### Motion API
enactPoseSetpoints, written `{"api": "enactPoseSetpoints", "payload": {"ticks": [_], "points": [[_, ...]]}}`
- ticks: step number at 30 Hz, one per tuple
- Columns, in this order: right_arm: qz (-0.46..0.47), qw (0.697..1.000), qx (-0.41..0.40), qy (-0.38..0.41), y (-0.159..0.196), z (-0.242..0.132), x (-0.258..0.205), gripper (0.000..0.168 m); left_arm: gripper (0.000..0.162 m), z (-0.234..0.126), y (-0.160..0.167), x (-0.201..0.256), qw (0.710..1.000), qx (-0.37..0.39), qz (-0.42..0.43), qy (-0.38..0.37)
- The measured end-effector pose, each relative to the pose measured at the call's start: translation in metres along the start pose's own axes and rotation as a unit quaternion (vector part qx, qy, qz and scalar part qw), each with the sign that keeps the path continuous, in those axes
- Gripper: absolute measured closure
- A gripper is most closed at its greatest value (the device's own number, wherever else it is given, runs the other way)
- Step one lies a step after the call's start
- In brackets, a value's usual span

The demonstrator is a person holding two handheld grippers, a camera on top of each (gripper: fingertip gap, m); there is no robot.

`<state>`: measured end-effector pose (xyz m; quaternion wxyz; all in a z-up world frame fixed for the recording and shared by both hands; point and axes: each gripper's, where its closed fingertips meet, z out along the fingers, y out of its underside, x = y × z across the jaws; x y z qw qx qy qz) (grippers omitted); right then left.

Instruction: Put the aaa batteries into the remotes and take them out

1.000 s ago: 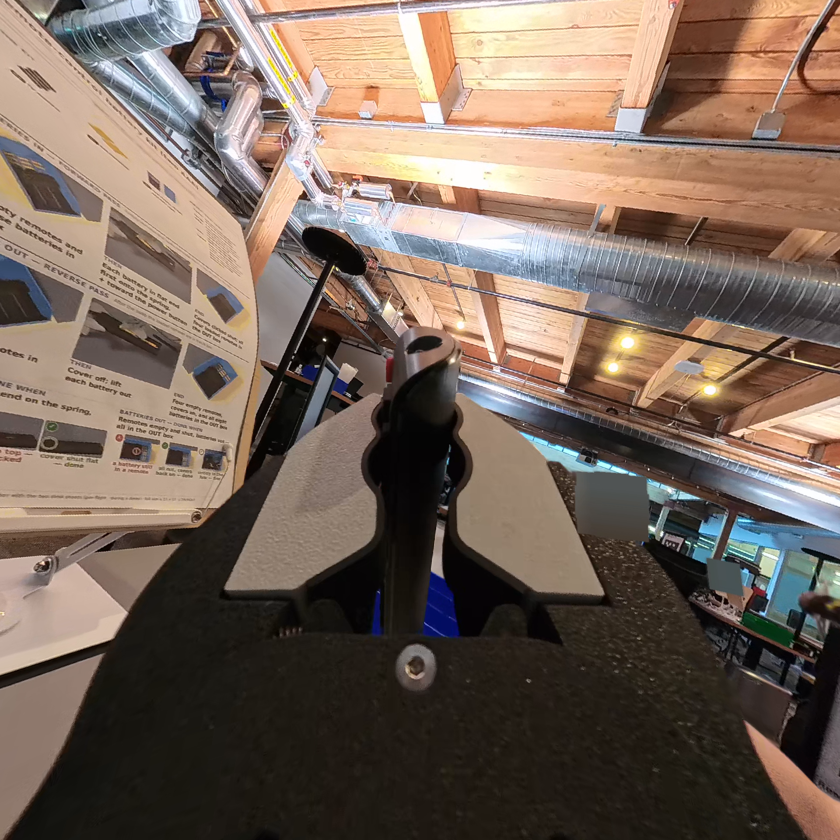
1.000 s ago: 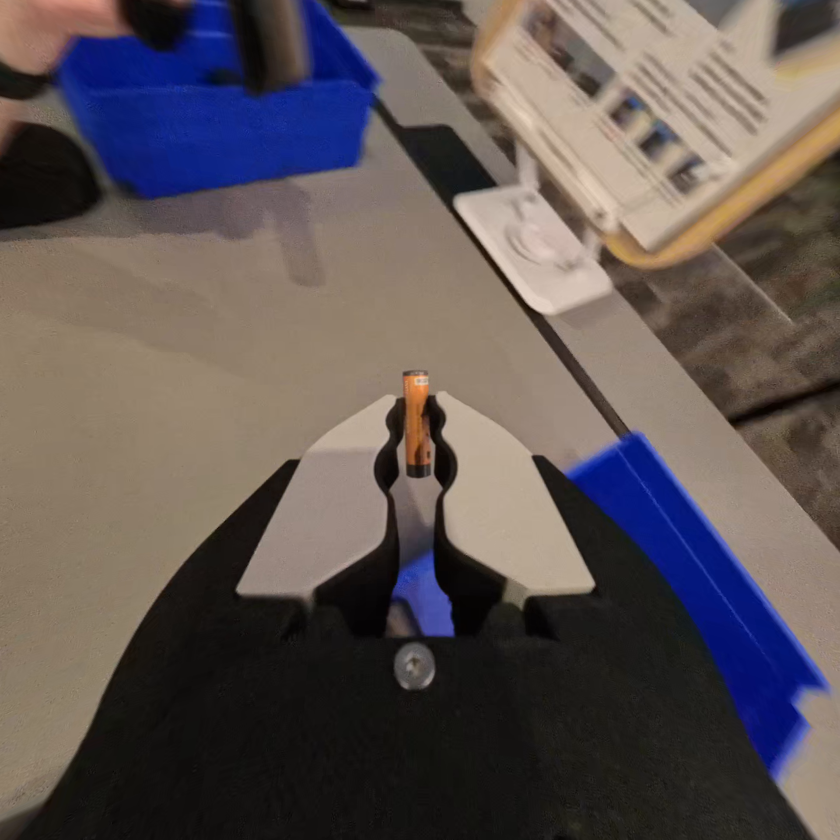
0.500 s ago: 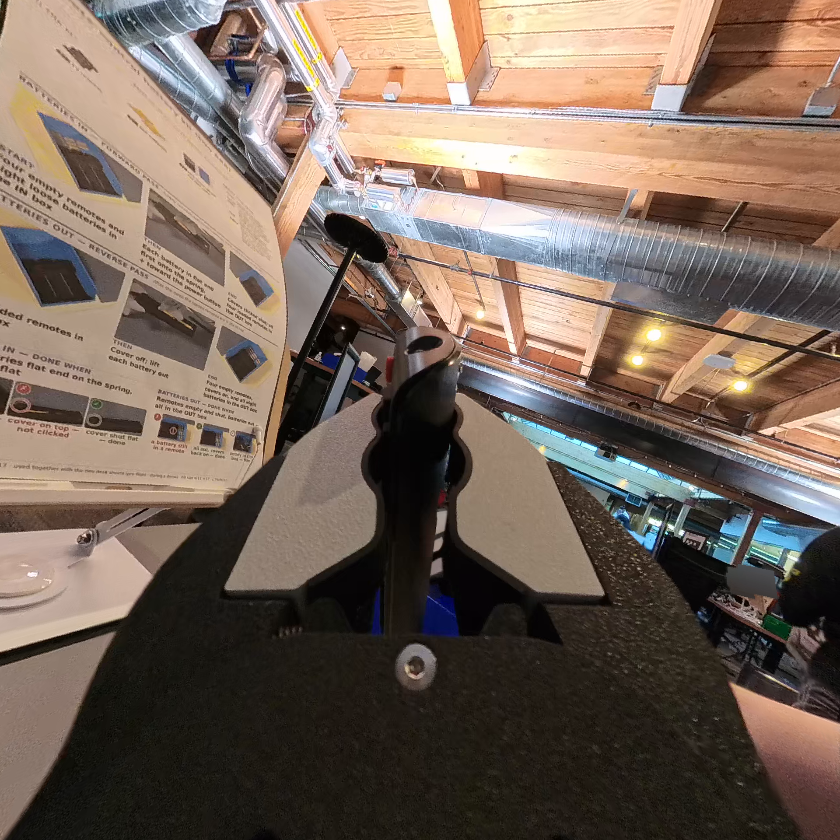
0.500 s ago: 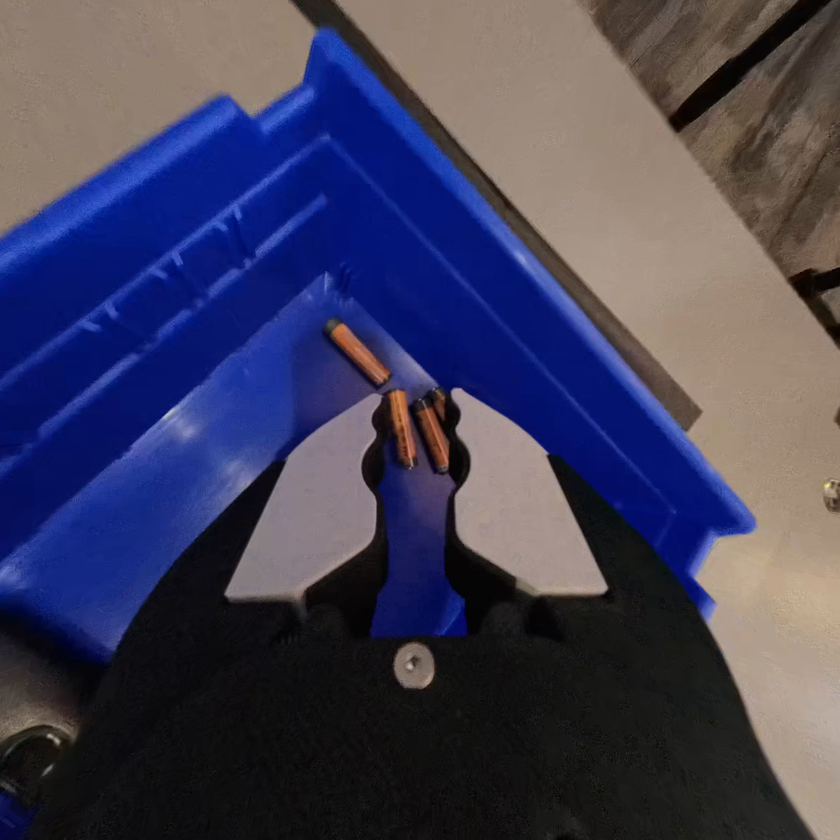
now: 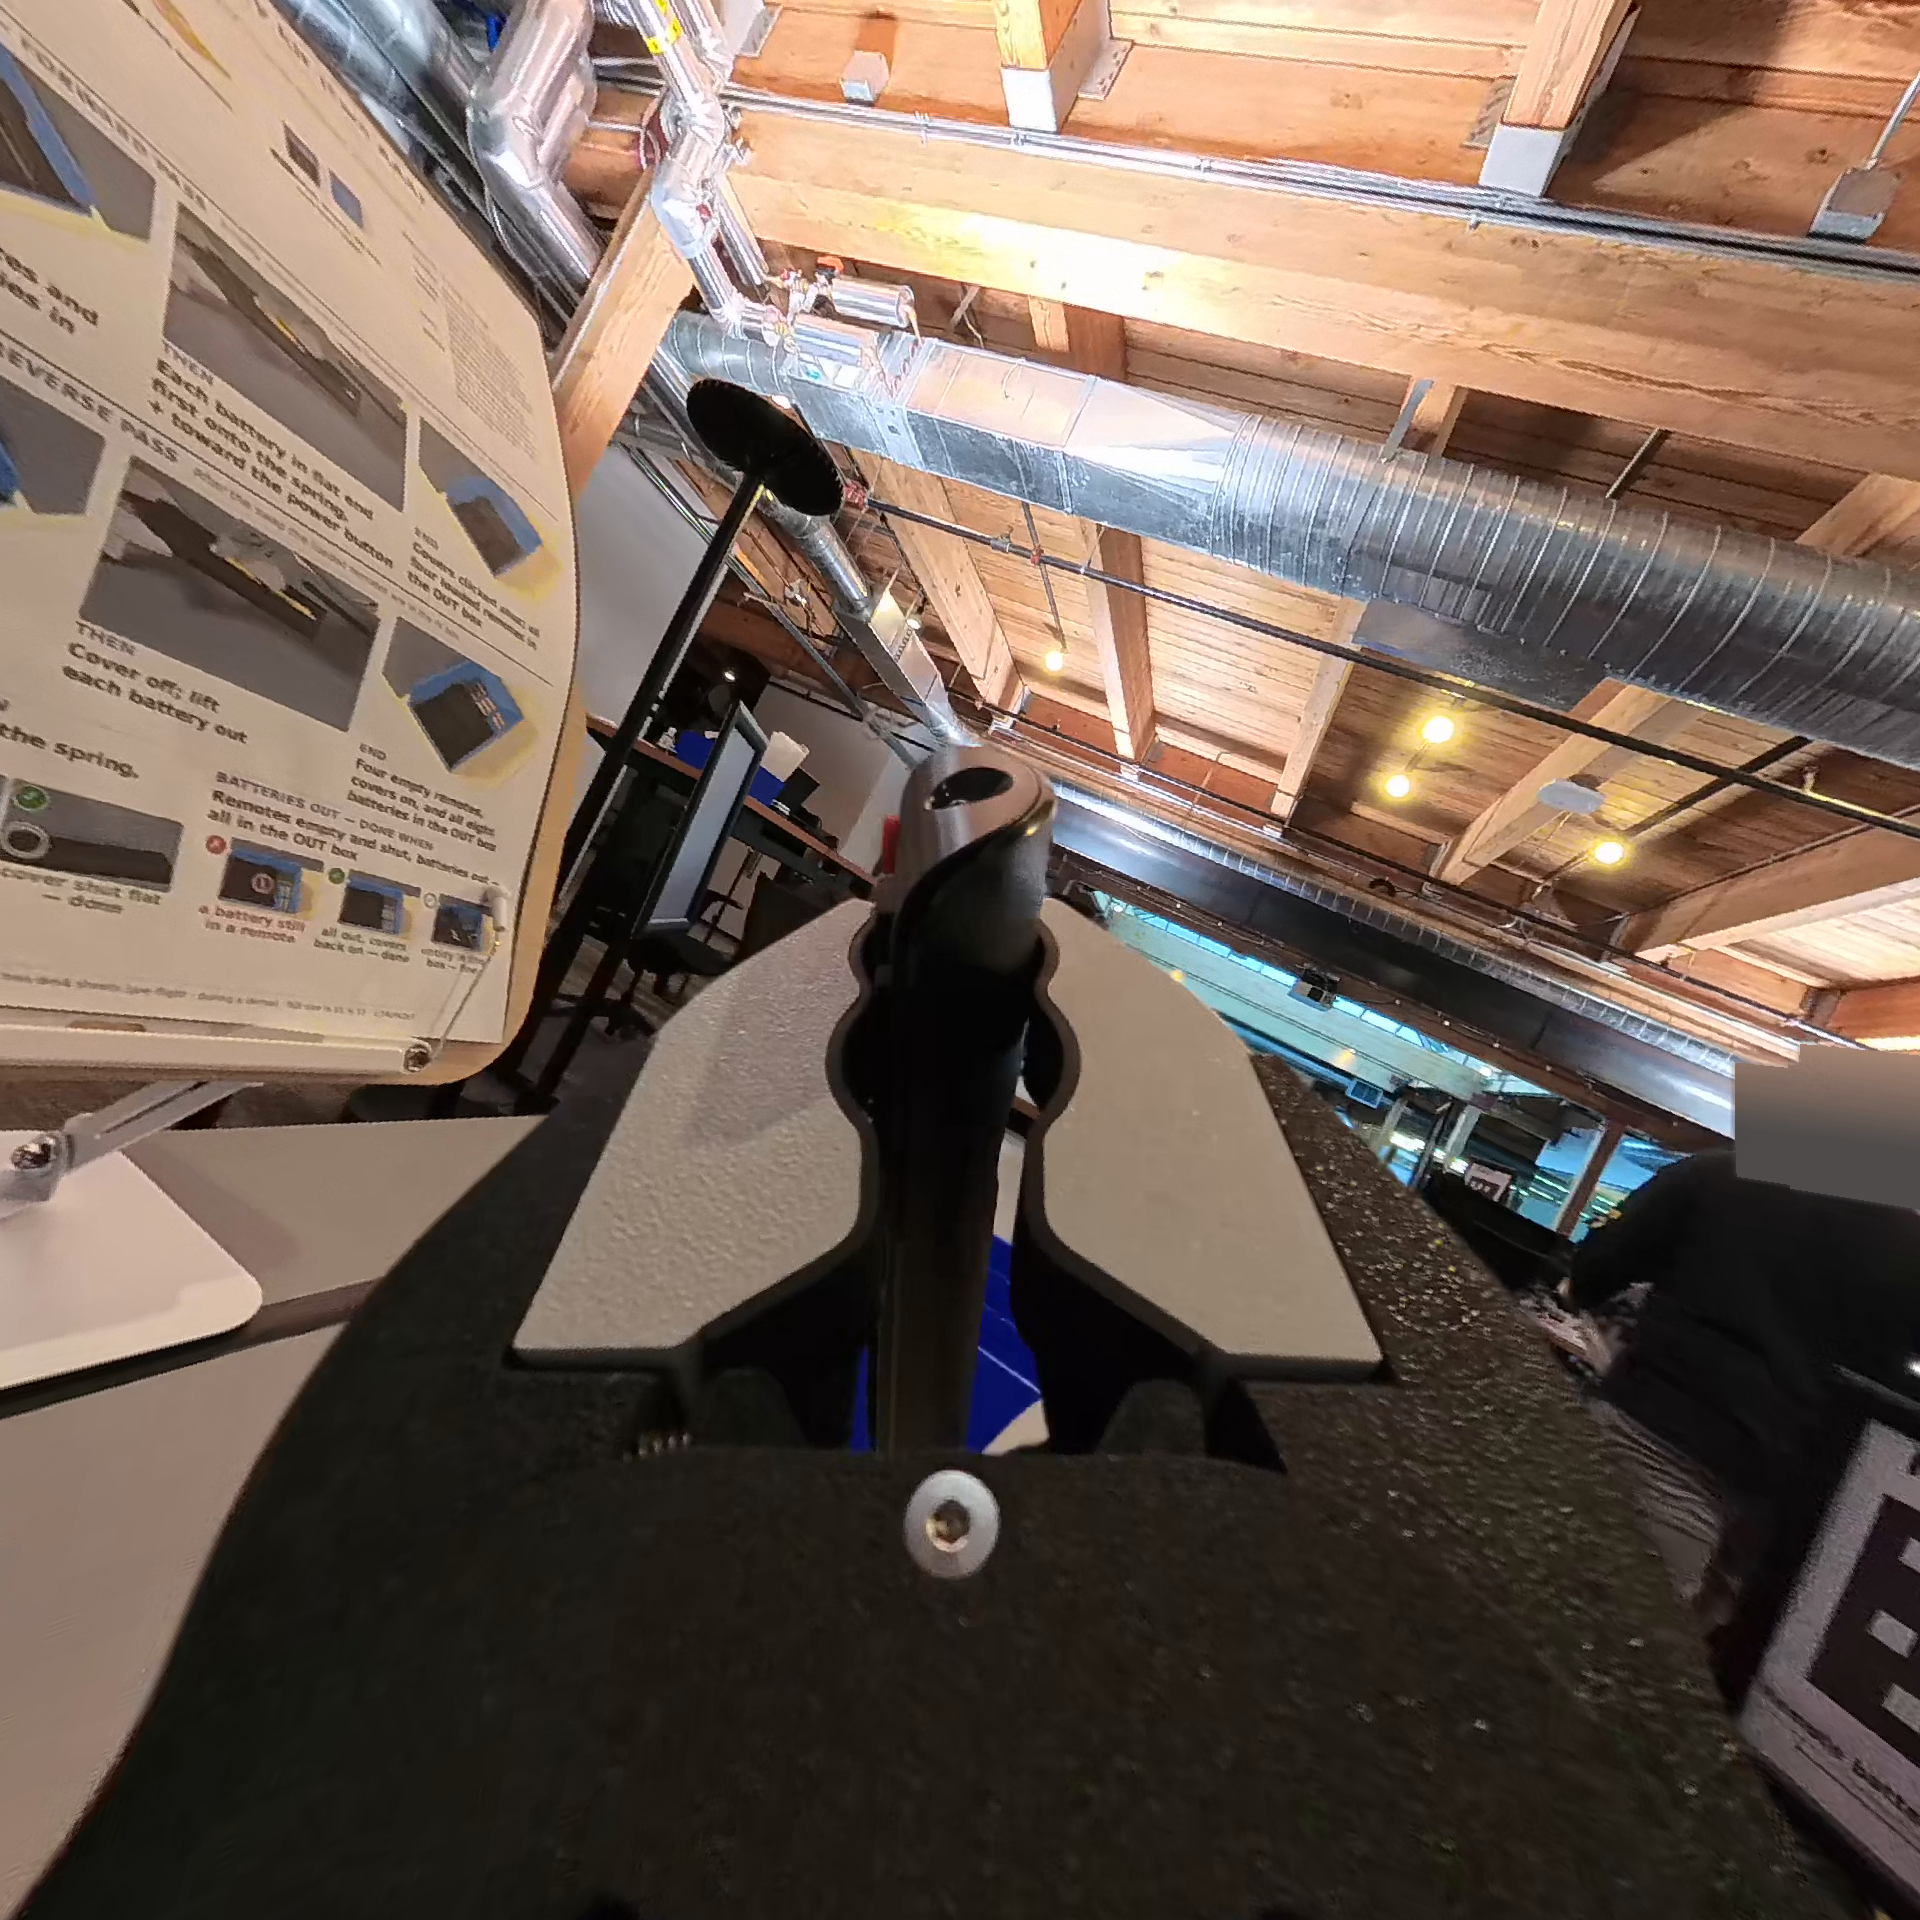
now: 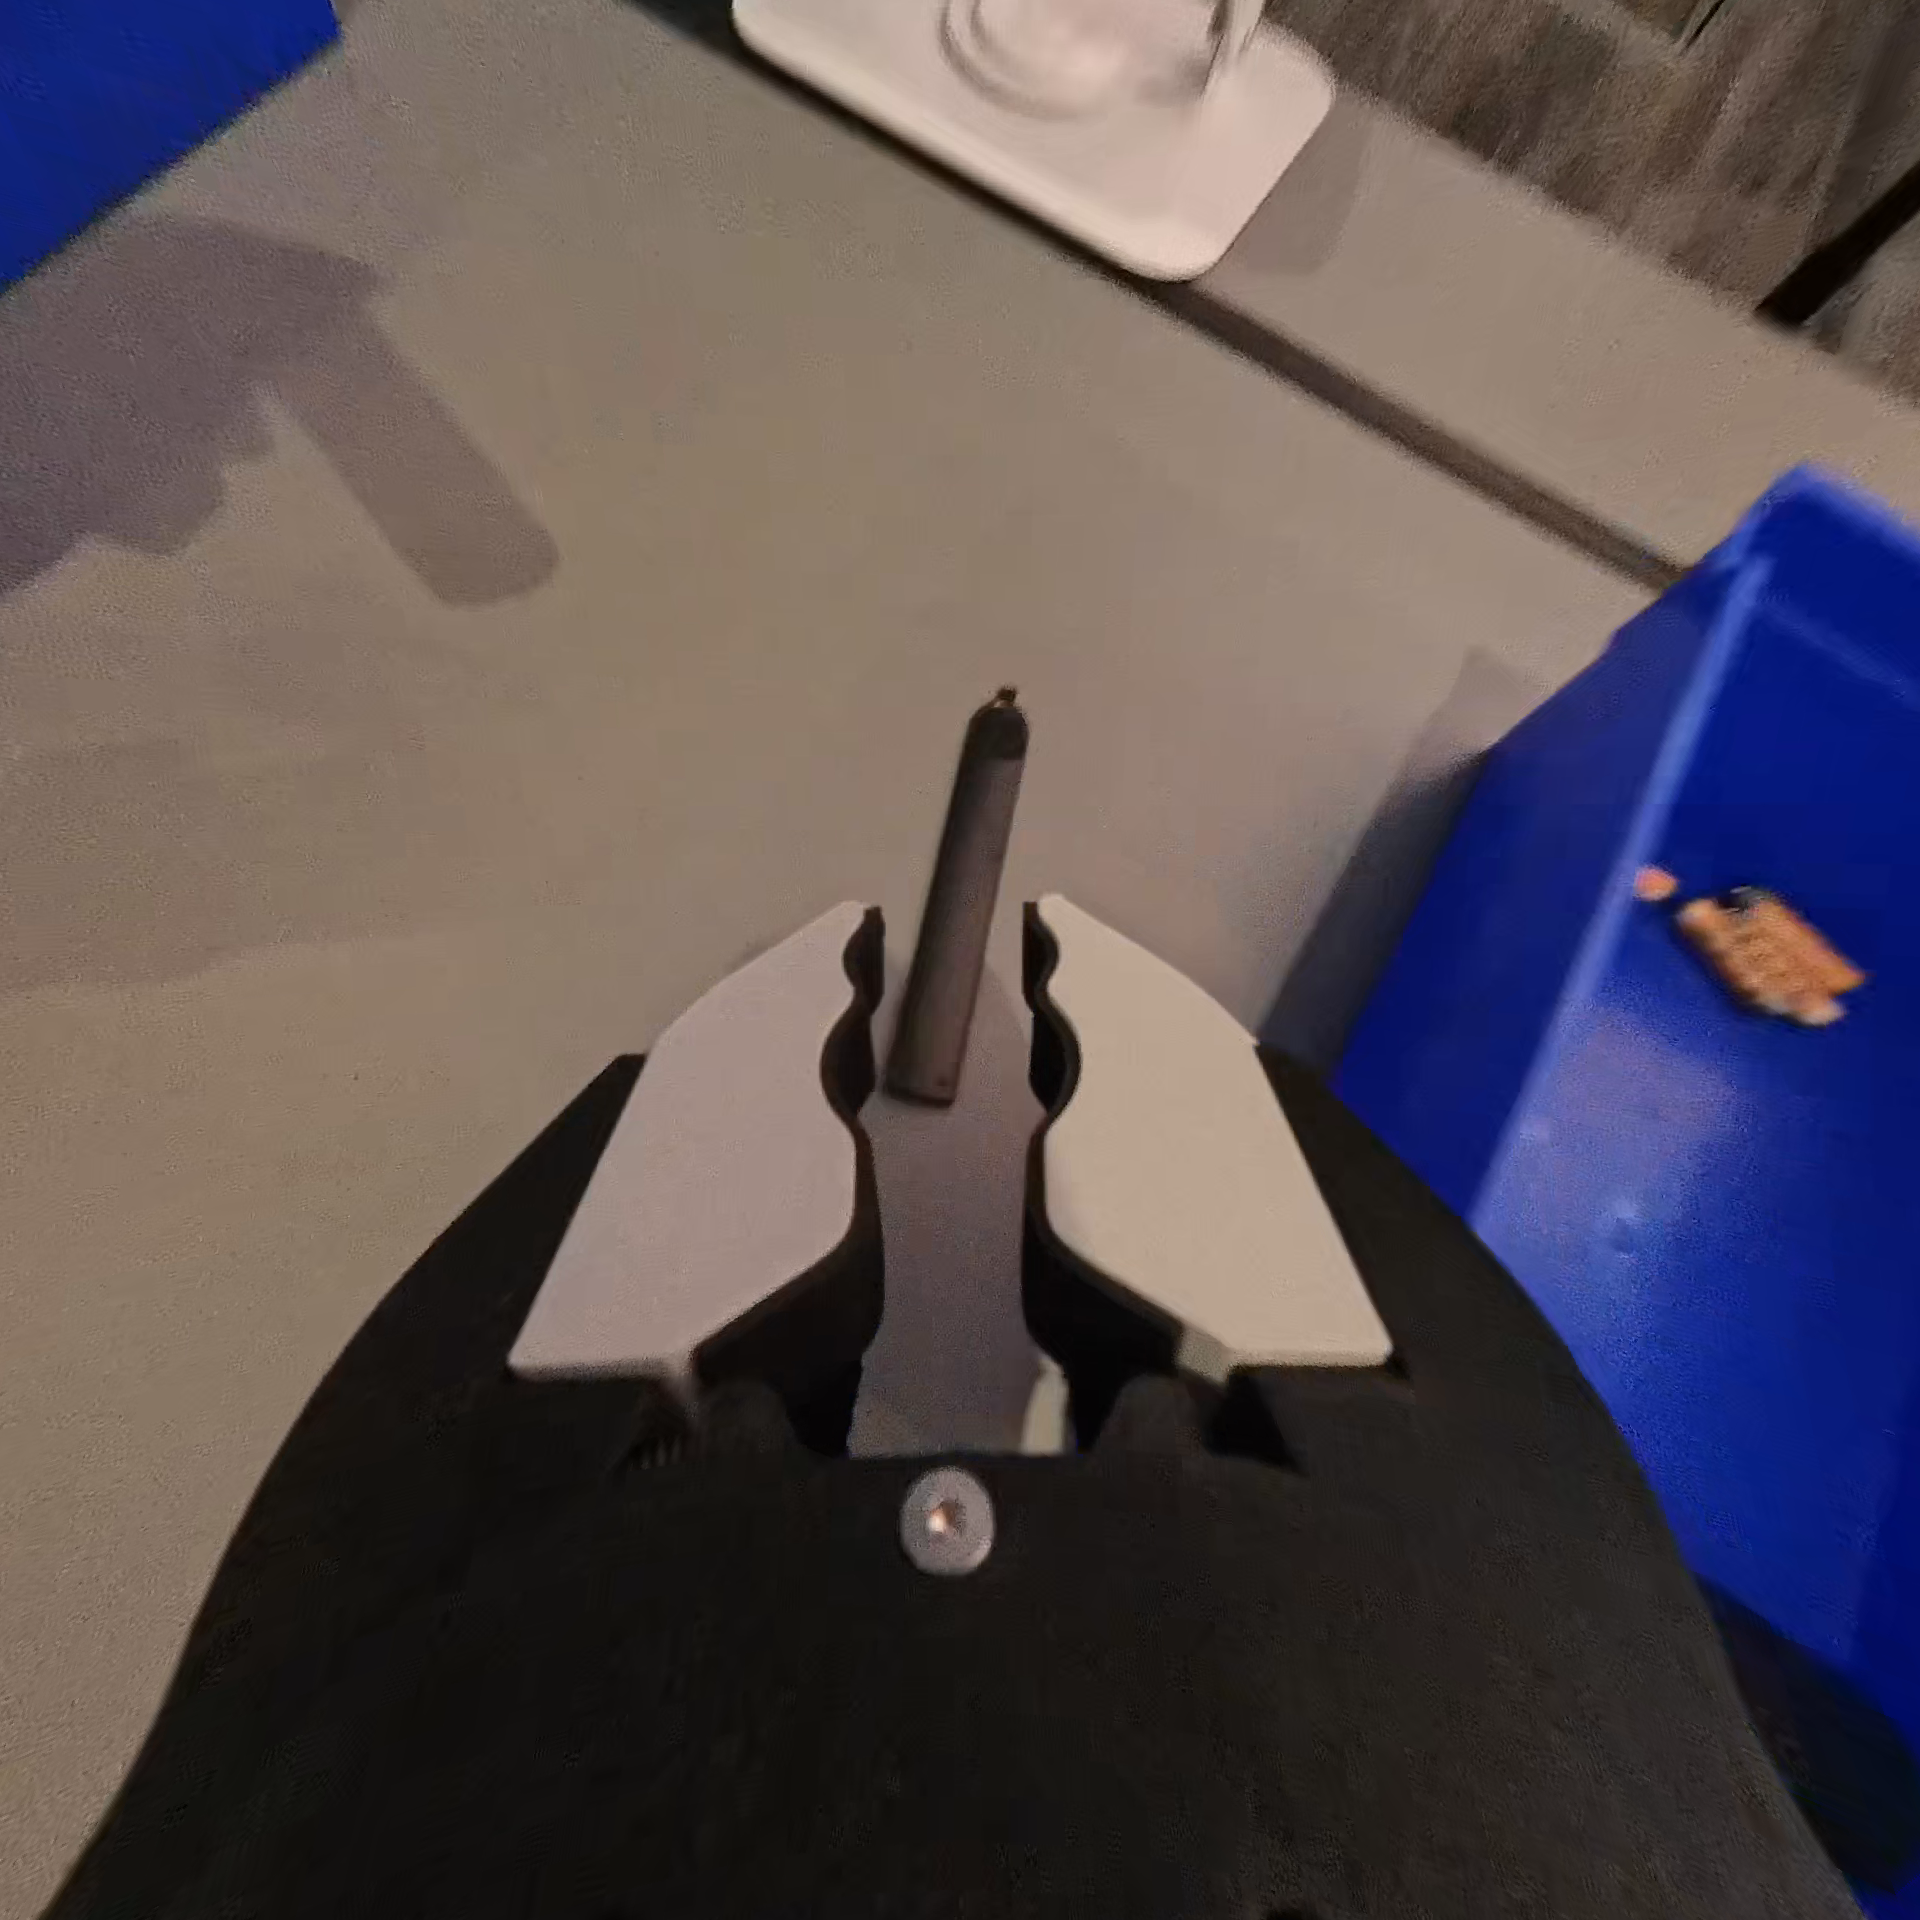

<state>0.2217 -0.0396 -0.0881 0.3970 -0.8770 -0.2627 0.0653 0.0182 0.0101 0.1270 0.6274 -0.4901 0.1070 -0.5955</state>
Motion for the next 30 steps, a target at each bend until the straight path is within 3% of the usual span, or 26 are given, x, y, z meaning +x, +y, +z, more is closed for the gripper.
{"api": "enactPoseSetpoints", "payload": {"ticks": [2, 4, 10, 16, 21, 26, 30], "points": [[0.015, 0.999, -0.024, -0.023, 0.013, 0.026, -0.012, 0.140, 0.138, 0.002, 0.006, 0.002, 1.000, -0.011, -0.018, 0.011], [0.012, 0.999, 0.011, -0.048, 0.002, 0.030, -0.029, 0.140, 0.138, 0.004, 0.013, 0.004, 0.999, -0.025, -0.035, 0.019], [-0.033, 0.978, 0.194, -0.072, -0.082, -0.020, -0.068, 0.130, 0.138, 0.011, 0.035, 0.002, 0.996, -0.076, -0.045, 0.017], [-0.068, 0.965, 0.232, -0.102, -0.107, -0.029, -0.102, 0.120, 0.138, 0.015, 0.052, 0.009, 0.990, -0.112, -0.075, 0.049], [-0.011, 0.984, 0.179, -0.021, -0.061, -0.015, -0.049, 0.119, 0.138, 0.010, 0.043, -0.003, 0.992, -0.110, -0.054, 0.024], [0.106, 0.994, -0.007, -0.019, 0.020, 0.039, -0.004, 0.120, 0.138, 0.003, 0.019, -0.010, 0.995, -0.087, -0.036, 0.011], [0.086, 0.990, -0.107, 0.005, 0.047, 0.066, 0.006, 0.120, 0.138, 0.000, 0.012, -0.009, 0.996, -0.079, -0.047, 0.017]]}}
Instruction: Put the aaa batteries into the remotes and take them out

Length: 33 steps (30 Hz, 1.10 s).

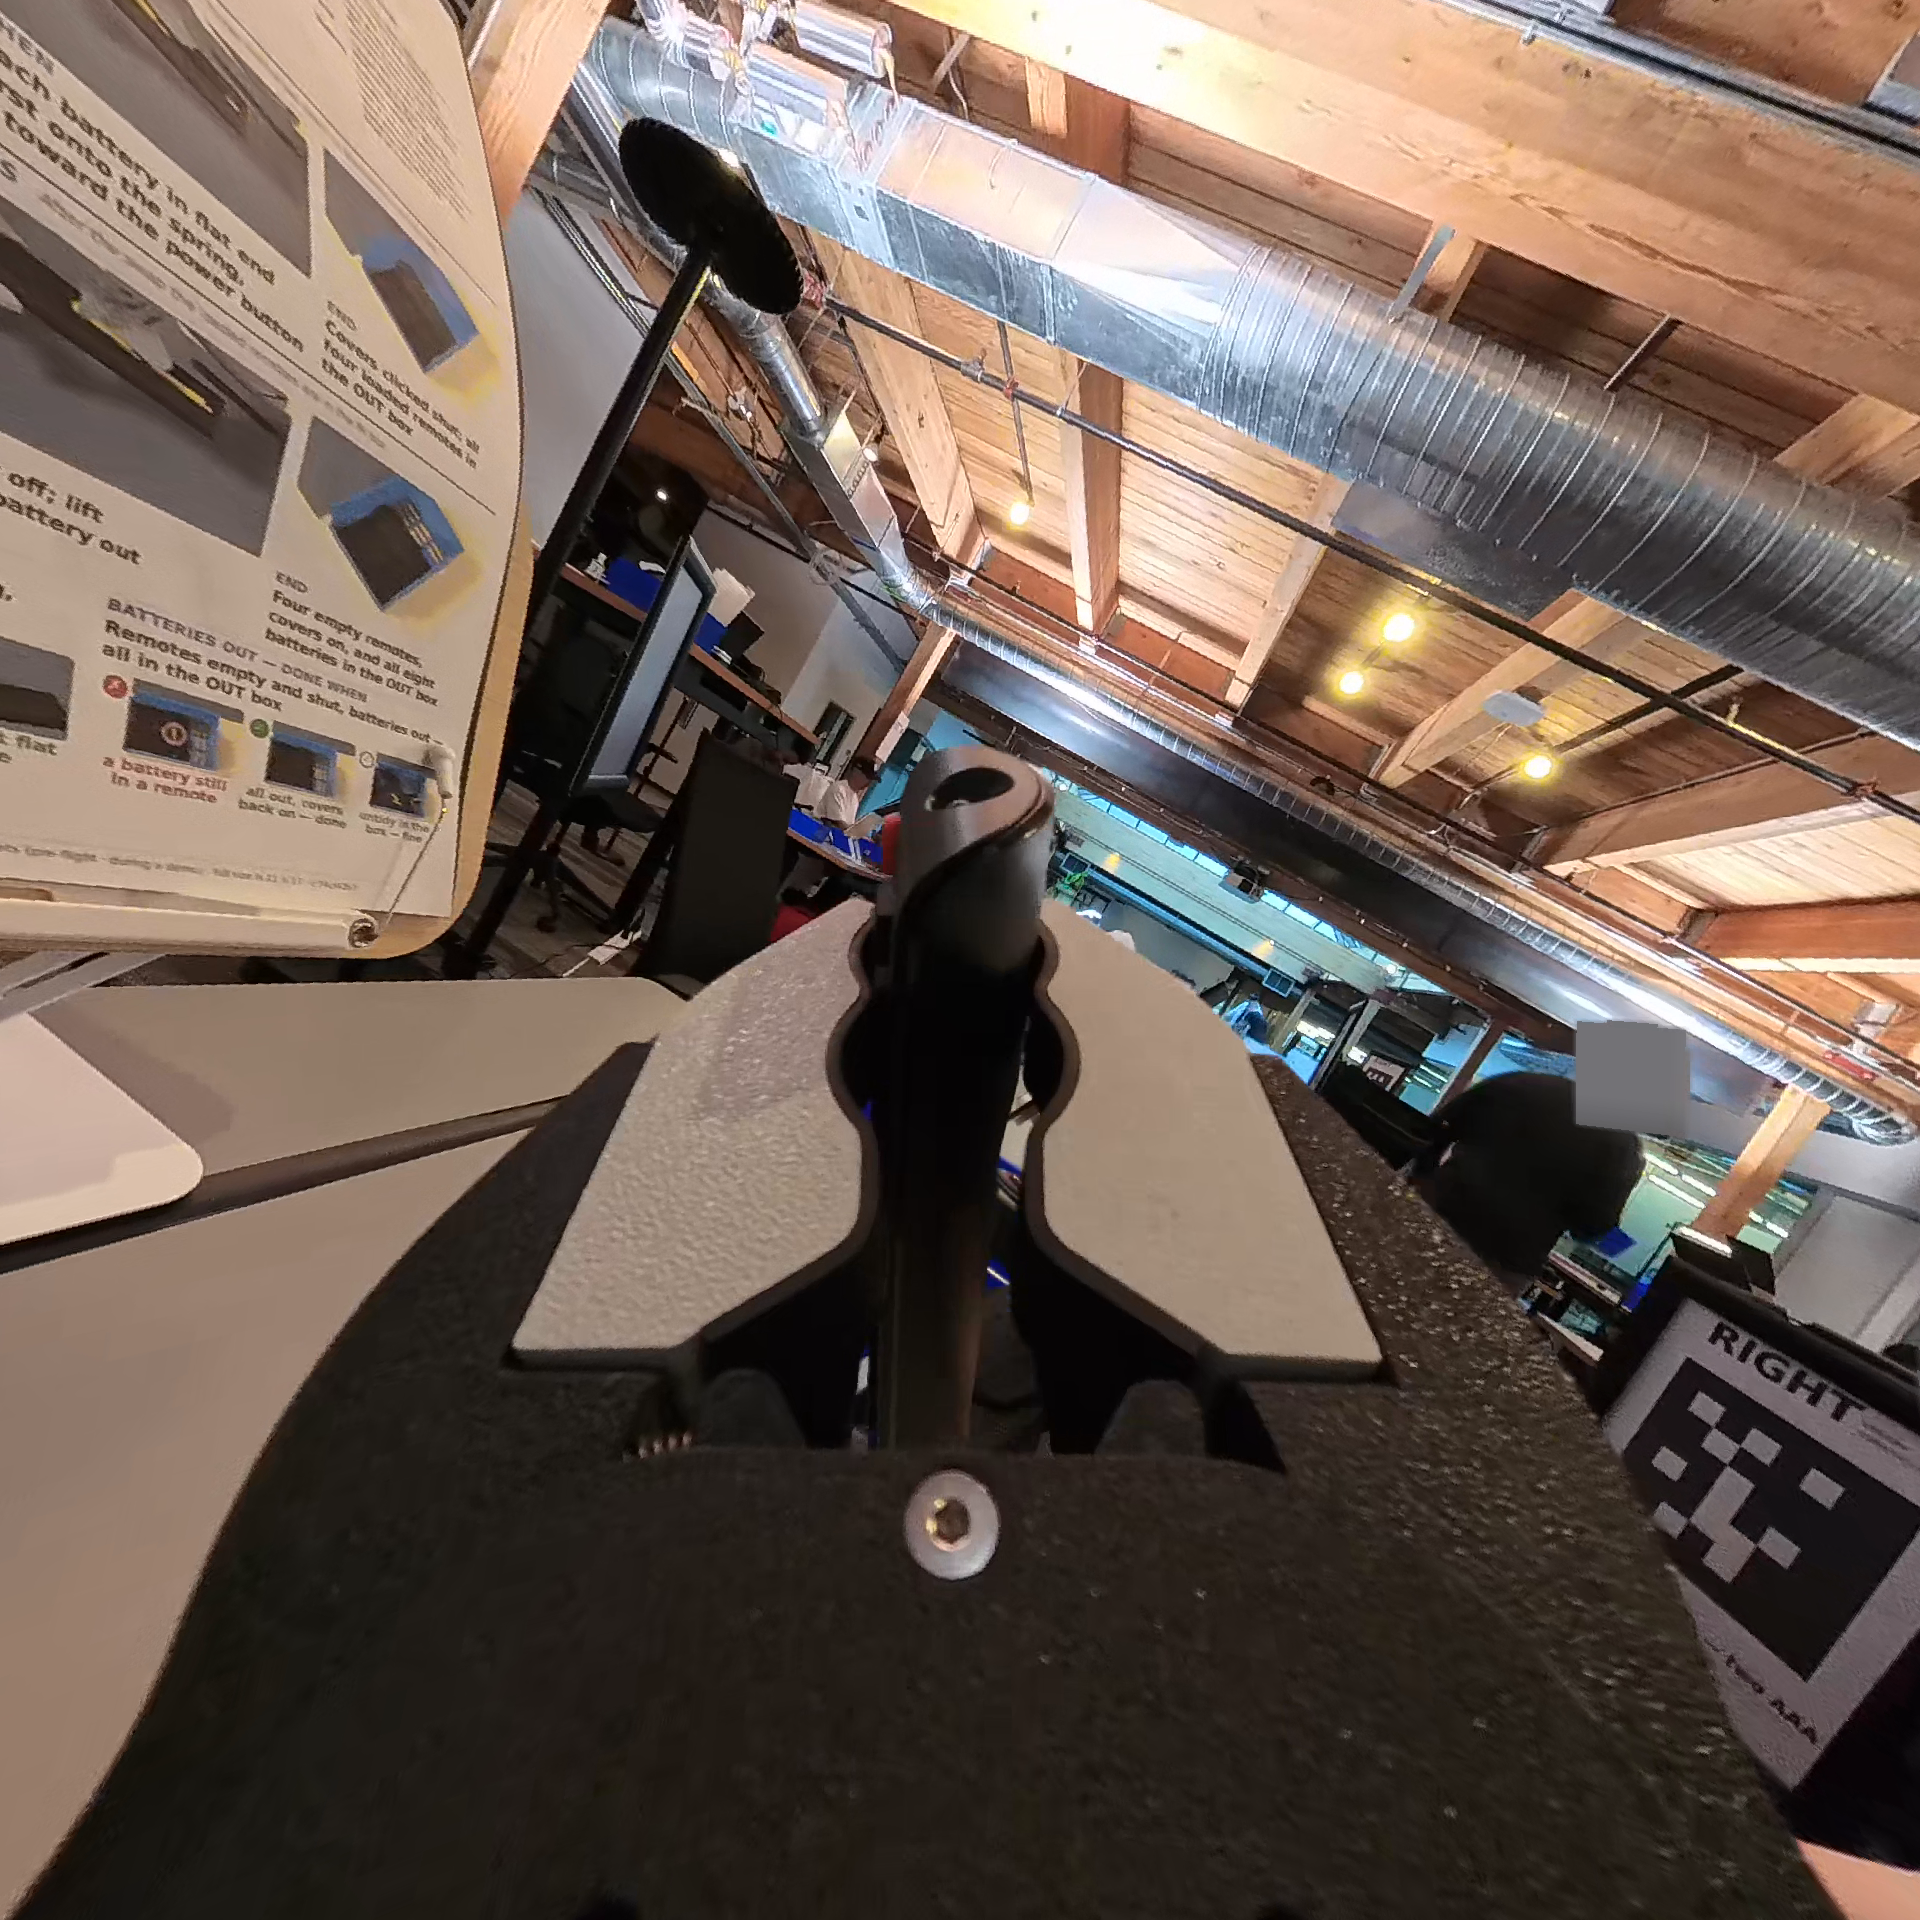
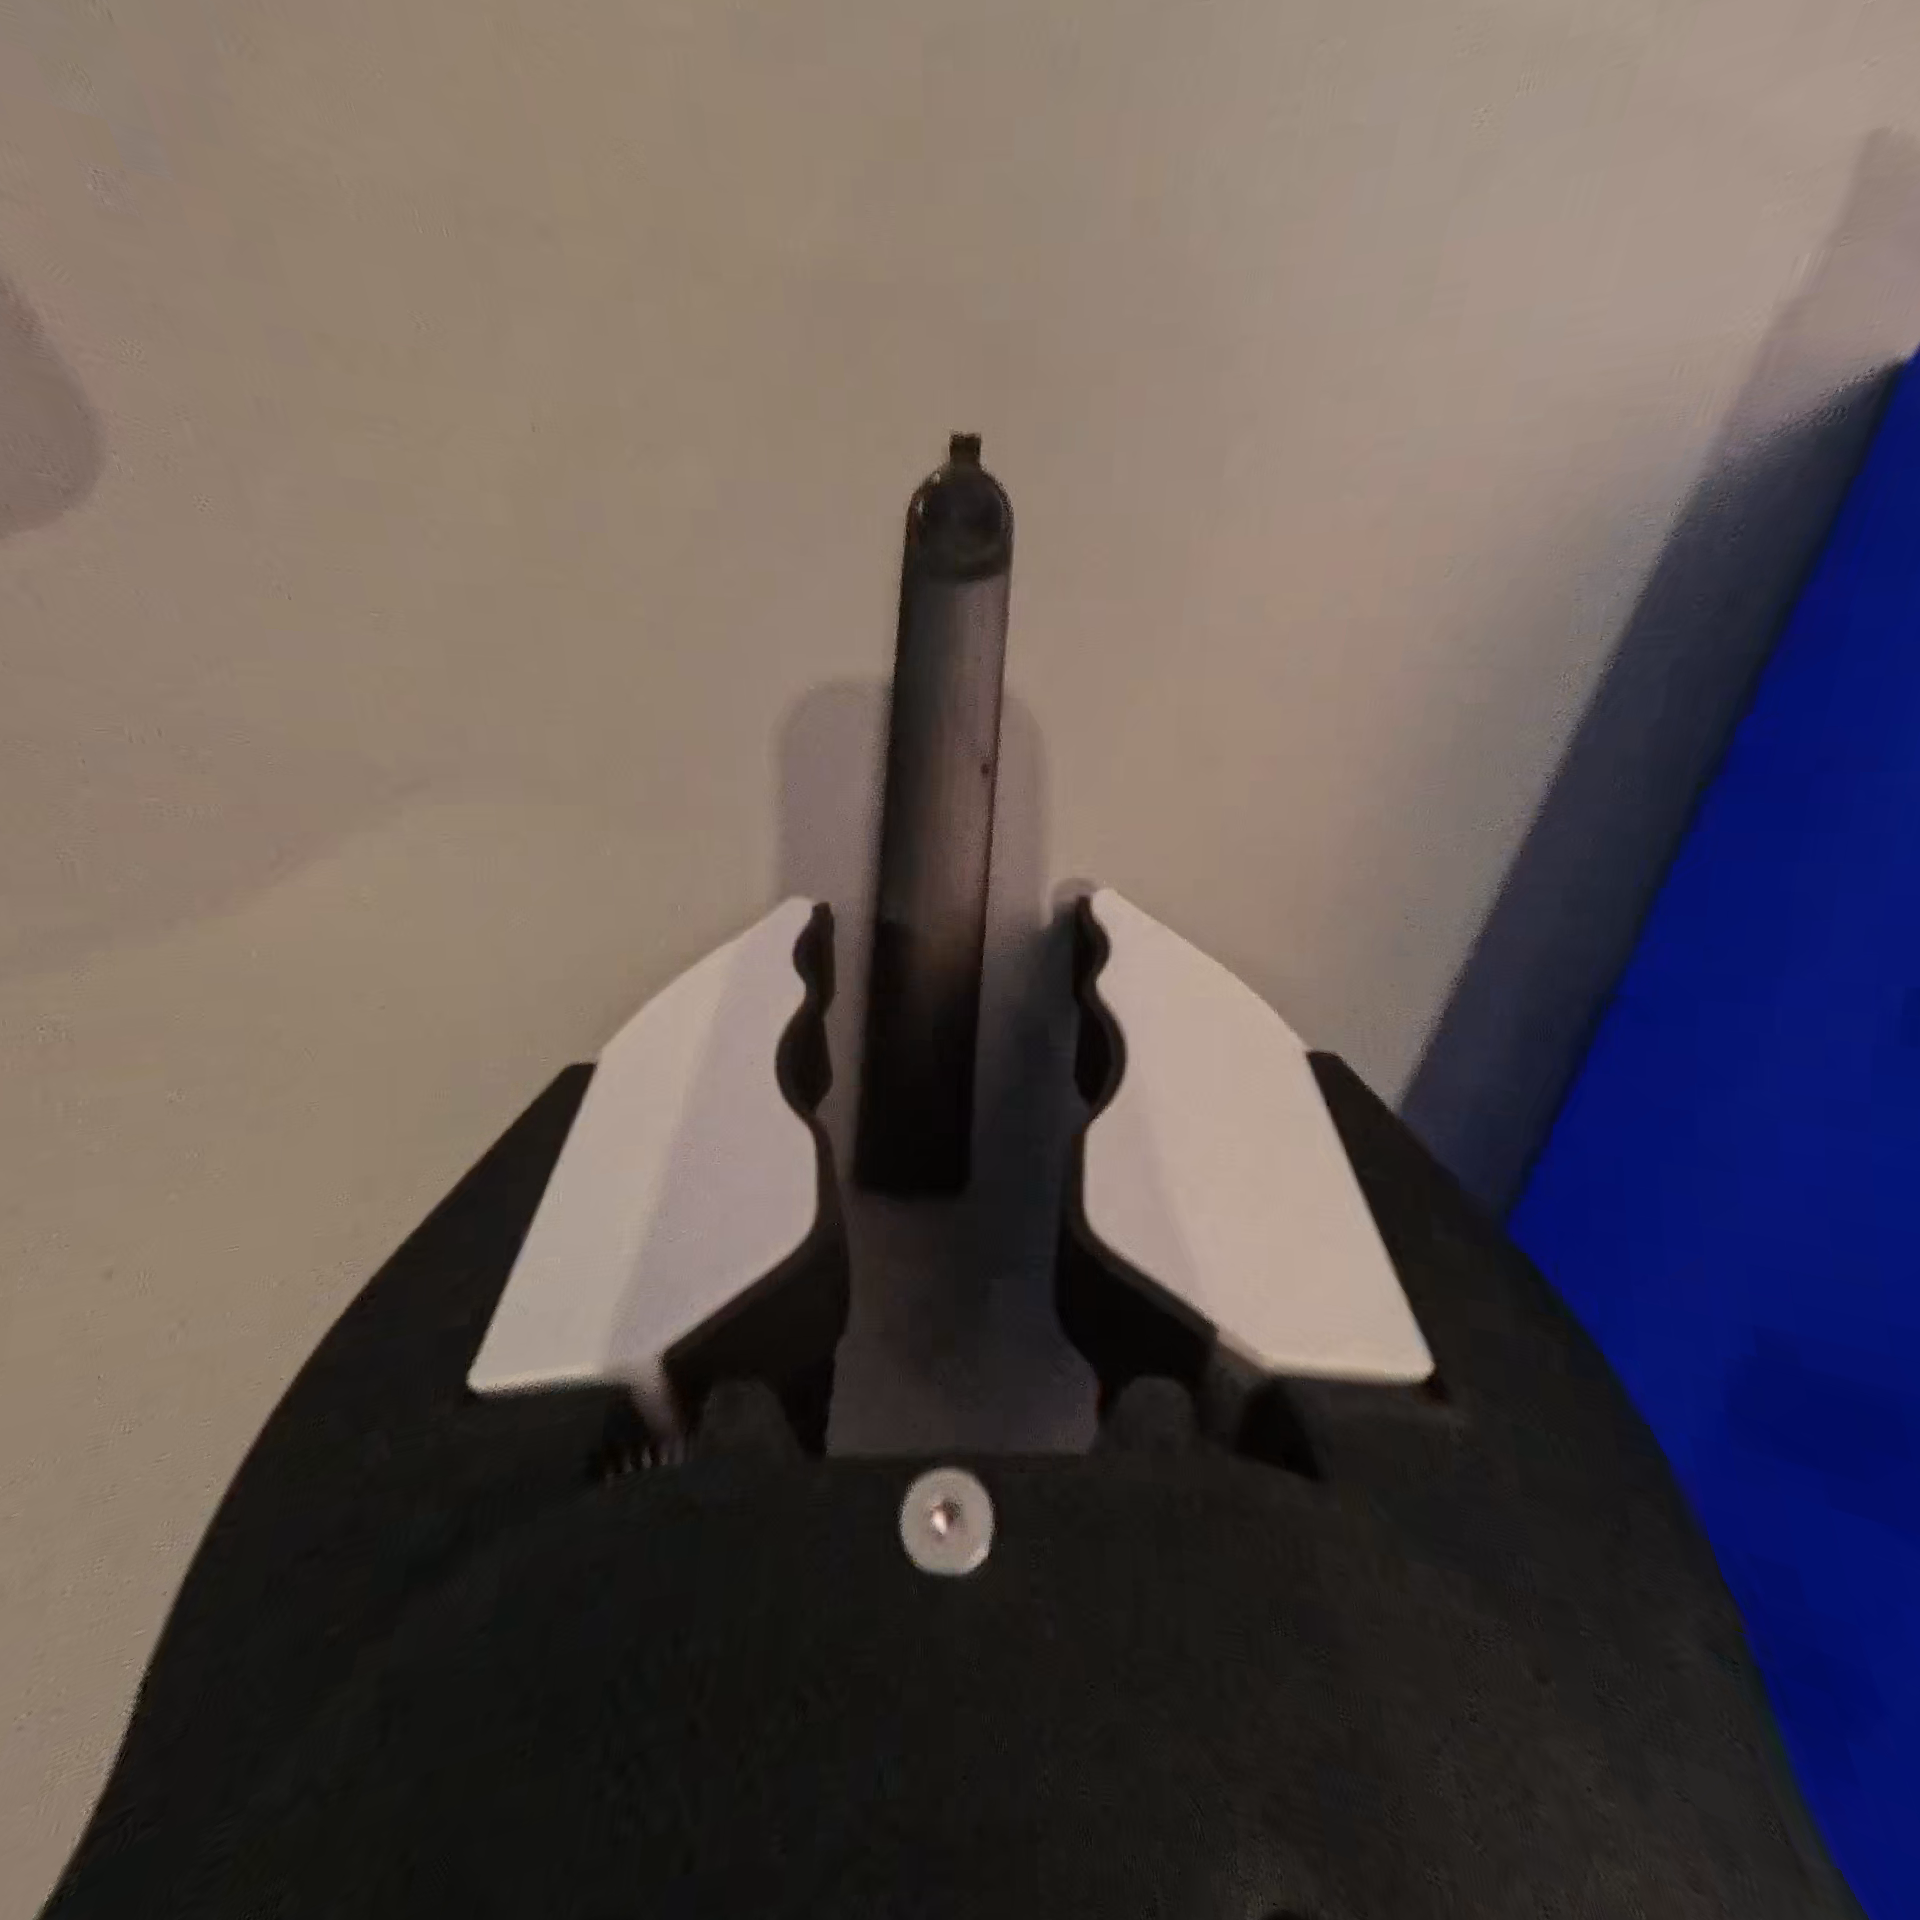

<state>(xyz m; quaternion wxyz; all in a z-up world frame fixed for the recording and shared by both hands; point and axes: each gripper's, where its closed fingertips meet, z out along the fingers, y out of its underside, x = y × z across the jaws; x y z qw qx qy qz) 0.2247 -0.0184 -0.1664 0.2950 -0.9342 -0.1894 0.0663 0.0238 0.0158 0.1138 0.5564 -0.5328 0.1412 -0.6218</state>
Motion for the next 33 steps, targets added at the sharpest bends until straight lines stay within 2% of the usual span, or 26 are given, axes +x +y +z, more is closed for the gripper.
{"api": "enactPoseSetpoints", "payload": {"ticks": [1, 2, 5, 8, 13, 17, 20, 24, 27, 33], "points": [[-0.003, 1.000, -0.003, -0.004, -0.001, 0.001, -0.001, 0.137, 0.138, -0.001, -0.001, 0.000, 1.000, 0.003, -0.003, 0.000], [-0.005, 1.000, -0.017, -0.011, 0.000, 0.001, -0.002, 0.144, 0.138, -0.001, -0.002, 0.000, 1.000, 0.006, -0.004, 0.000], [-0.004, 0.997, -0.058, -0.042, 0.002, 0.000, -0.002, 0.145, 0.138, 0.000, 0.001, -0.008, 1.000, 0.017, -0.021, -0.014], [-0.028, 0.997, -0.054, -0.035, -0.003, 0.002, 0.007, 0.145, 0.139, 0.000, 0.012, -0.028, 0.995, 0.041, -0.076, -0.046], [-0.035, 0.998, 0.052, -0.021, -0.020, -0.041, -0.002, 0.146, 0.138, -0.004, 0.035, -0.061, 0.982, 0.077, -0.144, -0.094], [-0.073, 0.986, 0.146, -0.043, -0.047, -0.098, -0.038, 0.146, 0.138, -0.005, 0.045, -0.070, 0.976, 0.081, -0.171, -0.105], [-0.112, 0.978, 0.160, -0.073, -0.060, -0.119, -0.073, 0.146, 0.138, -0.004, 0.056, -0.076, 0.967, 0.085, -0.213, -0.106], [-0.158, 0.977, 0.128, -0.072, -0.066, -0.113, -0.100, 0.146, 0.139, -0.001, 0.075, -0.082, 0.950, 0.080, -0.286, -0.094], [-0.178, 0.977, 0.103, -0.059, -0.067, -0.105, -0.107, 0.146, 0.139, 0.001, 0.085, -0.085, 0.947, 0.067, -0.300, -0.096], [-0.158, 0.983, 0.067, -0.062, -0.069, -0.096, -0.106, 0.146, 0.139, 0.001, 0.100, -0.092, 0.938, 0.057, -0.324, -0.111]]}}
